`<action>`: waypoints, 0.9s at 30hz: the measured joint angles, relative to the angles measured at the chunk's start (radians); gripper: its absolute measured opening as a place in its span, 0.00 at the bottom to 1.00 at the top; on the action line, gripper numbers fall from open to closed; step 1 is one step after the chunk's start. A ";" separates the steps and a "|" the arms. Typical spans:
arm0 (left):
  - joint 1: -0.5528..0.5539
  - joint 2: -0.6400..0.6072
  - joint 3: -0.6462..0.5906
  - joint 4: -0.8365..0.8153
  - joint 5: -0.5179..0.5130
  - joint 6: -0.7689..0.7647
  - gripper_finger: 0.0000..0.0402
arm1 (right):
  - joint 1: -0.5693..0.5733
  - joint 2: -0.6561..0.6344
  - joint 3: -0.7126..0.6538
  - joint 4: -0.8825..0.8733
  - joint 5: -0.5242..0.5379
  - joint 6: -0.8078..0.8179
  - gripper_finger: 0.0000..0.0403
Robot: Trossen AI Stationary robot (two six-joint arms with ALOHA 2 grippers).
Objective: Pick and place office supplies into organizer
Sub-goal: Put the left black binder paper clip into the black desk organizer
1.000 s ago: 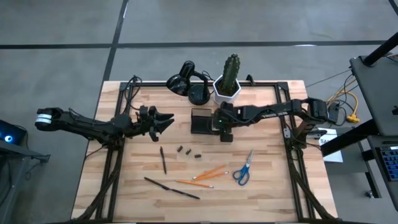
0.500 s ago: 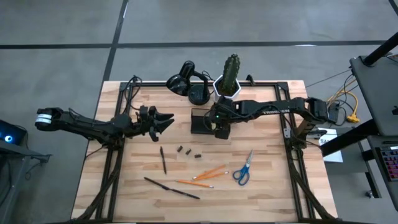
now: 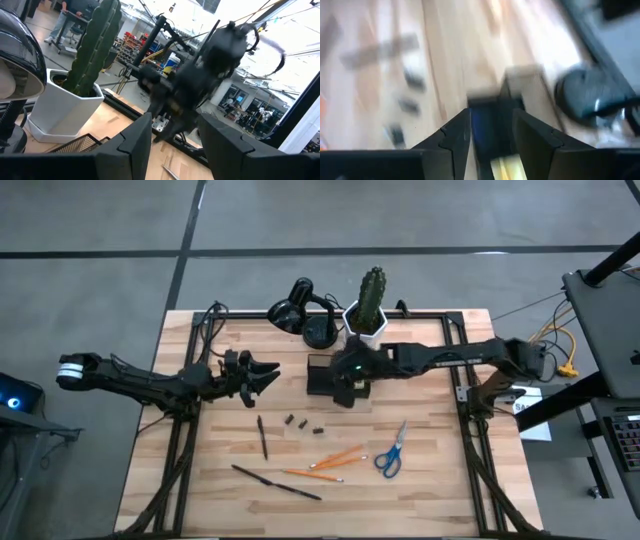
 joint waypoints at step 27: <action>0.000 0.000 0.000 -0.010 0.000 0.008 0.37 | 0.004 -1.018 -0.726 0.529 0.013 0.174 0.27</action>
